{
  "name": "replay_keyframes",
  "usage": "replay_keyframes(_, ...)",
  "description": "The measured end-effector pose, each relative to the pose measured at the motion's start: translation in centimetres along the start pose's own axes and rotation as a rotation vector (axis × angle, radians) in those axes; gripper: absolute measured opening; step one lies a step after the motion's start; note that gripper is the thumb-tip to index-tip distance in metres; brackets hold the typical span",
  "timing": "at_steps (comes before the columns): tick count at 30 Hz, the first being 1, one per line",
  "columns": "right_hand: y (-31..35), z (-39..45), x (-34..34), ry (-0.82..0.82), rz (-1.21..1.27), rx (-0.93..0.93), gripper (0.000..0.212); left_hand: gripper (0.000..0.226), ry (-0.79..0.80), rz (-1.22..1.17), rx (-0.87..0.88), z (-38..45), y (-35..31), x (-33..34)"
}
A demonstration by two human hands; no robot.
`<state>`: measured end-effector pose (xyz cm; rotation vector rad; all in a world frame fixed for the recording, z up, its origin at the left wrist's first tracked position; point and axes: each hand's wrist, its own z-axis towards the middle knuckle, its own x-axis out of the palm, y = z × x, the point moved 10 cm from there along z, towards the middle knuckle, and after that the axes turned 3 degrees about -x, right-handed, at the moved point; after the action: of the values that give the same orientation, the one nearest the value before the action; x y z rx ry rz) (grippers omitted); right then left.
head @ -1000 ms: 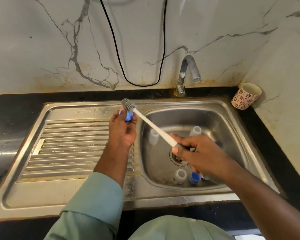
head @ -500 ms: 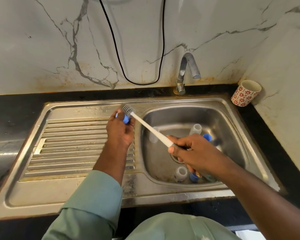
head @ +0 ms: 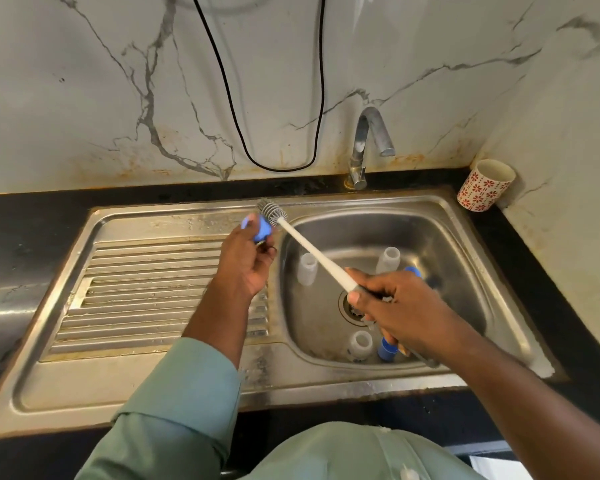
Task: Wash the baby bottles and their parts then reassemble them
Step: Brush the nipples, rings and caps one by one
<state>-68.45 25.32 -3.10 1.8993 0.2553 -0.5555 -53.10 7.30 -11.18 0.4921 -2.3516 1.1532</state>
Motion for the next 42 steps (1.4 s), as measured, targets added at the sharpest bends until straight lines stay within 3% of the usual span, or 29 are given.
replay_keyframes(2, -0.2, 0.6, -0.7, -0.047, 0.026, -0.004, 0.019, 0.029, 0.133, 0.181, -0.024, -1.3, 1.3, 2.2)
replay_keyframes(4, -0.2, 0.9, -1.1, -0.060, 0.010, -0.031, 0.018, 0.024, 0.174, 0.183, -0.044, -1.9, 2.0, 3.4)
replay_keyframes(7, -1.1, -0.3, -1.1, -0.011, -0.004, -0.055, 0.030, 0.030, 0.115, -0.039, -0.011, -1.0, 0.4, 2.2)
replay_keyframes(12, -1.5, -0.5, -1.3, 0.023, 0.010, -0.064, 0.033, 0.006, 0.025, -0.080, -0.075, -0.4, 1.9, 0.9)
replay_keyframes(14, -1.8, -1.0, -1.2, 0.057, -0.005, -0.054, 0.036, 0.015, -0.027, -0.187, -0.064, -0.1, 1.7, 0.1)
replay_keyframes(18, -2.2, -0.7, -1.8, 0.026, -0.055, -0.038, 0.040, 0.015, -0.011, 0.016, -0.025, -0.1, 1.2, 0.6)
replay_keyframes(22, -2.1, -1.4, -1.5, 0.059, -0.048, -0.058, 0.038, 0.027, -0.085, -0.060, -0.001, 0.4, -0.3, -0.1)
replay_keyframes(26, -2.6, -0.9, -1.9, -0.017, -0.071, -0.034, 0.040, 0.016, -0.071, 0.045, 0.021, 0.4, -0.3, 0.3)
replay_keyframes(29, -2.5, -0.9, -1.9, -0.031, -0.089, -0.053, 0.040, 0.025, -0.100, 0.023, 0.037, 0.5, -0.2, 0.0)
replay_keyframes(33, -1.7, -0.8, -2.6, -0.082, -0.111, -0.087, 0.041, 0.018, -0.061, 0.114, 0.043, 0.1, 0.2, 0.8)
replay_keyframes(37, -1.2, -0.9, -1.3, -0.030, -0.166, -0.132, 0.041, 0.013, -0.059, -0.069, 0.034, 0.2, -0.3, 0.9)
replay_keyframes(42, -0.7, -0.8, -1.0, -0.026, -0.190, -0.148, 0.041, 0.045, -0.069, -0.171, 0.072, 0.8, -0.8, -0.1)
